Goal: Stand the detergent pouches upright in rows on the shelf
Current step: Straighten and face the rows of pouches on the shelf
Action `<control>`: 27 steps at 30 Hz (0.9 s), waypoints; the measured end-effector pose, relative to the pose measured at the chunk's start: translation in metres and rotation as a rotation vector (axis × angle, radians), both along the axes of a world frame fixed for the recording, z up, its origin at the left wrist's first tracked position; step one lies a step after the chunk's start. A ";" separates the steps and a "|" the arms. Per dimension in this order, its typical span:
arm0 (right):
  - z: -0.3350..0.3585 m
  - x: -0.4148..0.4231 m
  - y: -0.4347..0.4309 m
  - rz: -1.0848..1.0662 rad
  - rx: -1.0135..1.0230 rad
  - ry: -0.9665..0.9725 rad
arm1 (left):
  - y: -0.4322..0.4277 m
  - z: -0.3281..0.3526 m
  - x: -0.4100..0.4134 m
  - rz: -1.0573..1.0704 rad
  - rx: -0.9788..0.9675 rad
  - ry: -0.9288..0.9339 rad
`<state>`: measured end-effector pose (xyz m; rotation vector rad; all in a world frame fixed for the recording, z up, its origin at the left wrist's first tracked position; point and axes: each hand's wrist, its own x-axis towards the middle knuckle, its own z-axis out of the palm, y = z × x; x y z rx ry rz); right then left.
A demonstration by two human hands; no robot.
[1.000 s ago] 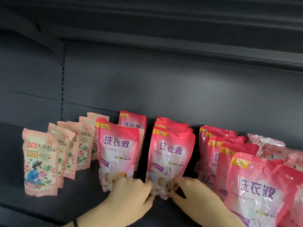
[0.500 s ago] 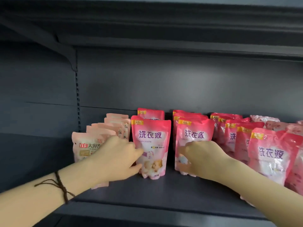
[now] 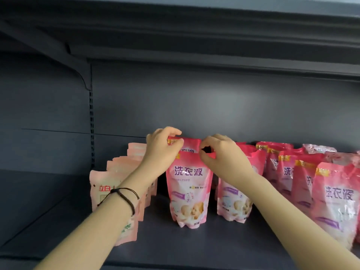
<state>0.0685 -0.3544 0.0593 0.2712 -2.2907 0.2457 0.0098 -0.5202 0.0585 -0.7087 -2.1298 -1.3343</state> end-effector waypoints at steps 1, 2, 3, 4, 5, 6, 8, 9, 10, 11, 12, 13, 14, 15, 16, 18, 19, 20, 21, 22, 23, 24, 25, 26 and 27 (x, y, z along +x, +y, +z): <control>-0.003 -0.008 0.004 0.024 -0.065 0.032 | 0.007 -0.003 -0.003 -0.021 0.083 -0.019; -0.007 -0.014 0.008 0.047 -0.142 0.056 | 0.012 -0.007 -0.006 -0.034 0.171 -0.027; -0.011 -0.020 0.011 0.080 -0.244 0.069 | 0.017 -0.013 -0.008 -0.039 0.257 -0.024; -0.016 -0.024 0.014 0.130 -0.378 0.062 | 0.020 -0.020 -0.009 -0.039 0.336 -0.020; -0.021 -0.027 0.015 0.200 -0.536 0.033 | 0.024 -0.028 -0.010 -0.039 0.404 -0.015; -0.027 -0.028 0.015 0.282 -0.698 -0.016 | 0.026 -0.036 -0.010 -0.044 0.463 -0.016; -0.041 -0.031 0.016 0.414 -0.951 -0.138 | 0.031 -0.053 -0.011 -0.070 0.558 -0.056; -0.049 -0.031 0.016 0.450 -1.027 -0.190 | 0.033 -0.061 -0.012 -0.072 0.578 -0.091; -0.058 -0.032 0.017 0.478 -1.071 -0.229 | 0.034 -0.069 -0.013 -0.063 0.575 -0.124; -0.067 -0.032 0.017 0.504 -1.085 -0.252 | 0.035 -0.077 -0.014 -0.050 0.563 -0.144; -0.074 -0.032 0.017 0.527 -1.092 -0.272 | 0.036 -0.084 -0.015 -0.044 0.558 -0.152; -0.081 -0.033 0.016 0.537 -1.105 -0.285 | 0.036 -0.089 -0.016 -0.043 0.563 -0.153; -0.086 -0.034 0.015 0.527 -1.128 -0.287 | 0.036 -0.091 -0.016 -0.041 0.575 -0.148; -0.089 -0.034 0.014 0.505 -1.143 -0.275 | 0.036 -0.092 -0.017 -0.037 0.588 -0.140; -0.090 -0.034 0.013 0.484 -1.149 -0.256 | 0.035 -0.091 -0.018 -0.032 0.603 -0.138; -0.090 -0.035 0.010 0.468 -1.165 -0.217 | 0.035 -0.088 -0.020 -0.028 0.627 -0.150; -0.089 -0.034 0.009 0.466 -1.184 -0.202 | 0.034 -0.087 -0.020 -0.029 0.631 -0.163; -0.088 -0.032 0.007 0.459 -1.208 -0.183 | 0.034 -0.085 -0.020 -0.037 0.629 -0.175; -0.088 -0.031 0.006 0.451 -1.230 -0.163 | 0.034 -0.084 -0.020 -0.052 0.628 -0.179; -0.088 -0.028 0.006 0.445 -1.253 -0.141 | 0.034 -0.084 -0.018 -0.074 0.629 -0.175; -0.088 -0.024 0.006 0.441 -1.279 -0.121 | 0.034 -0.084 -0.016 -0.101 0.627 -0.162; -0.087 -0.020 0.007 0.440 -1.307 -0.106 | 0.035 -0.083 -0.014 -0.129 0.619 -0.149; -0.086 -0.014 0.009 0.434 -1.332 -0.094 | 0.037 -0.082 -0.011 -0.158 0.610 -0.145; -0.085 -0.007 0.011 0.424 -1.348 -0.076 | 0.040 -0.082 -0.007 -0.185 0.602 -0.146; -0.085 -0.001 0.015 0.415 -1.359 -0.054 | 0.044 -0.082 -0.003 -0.210 0.597 -0.149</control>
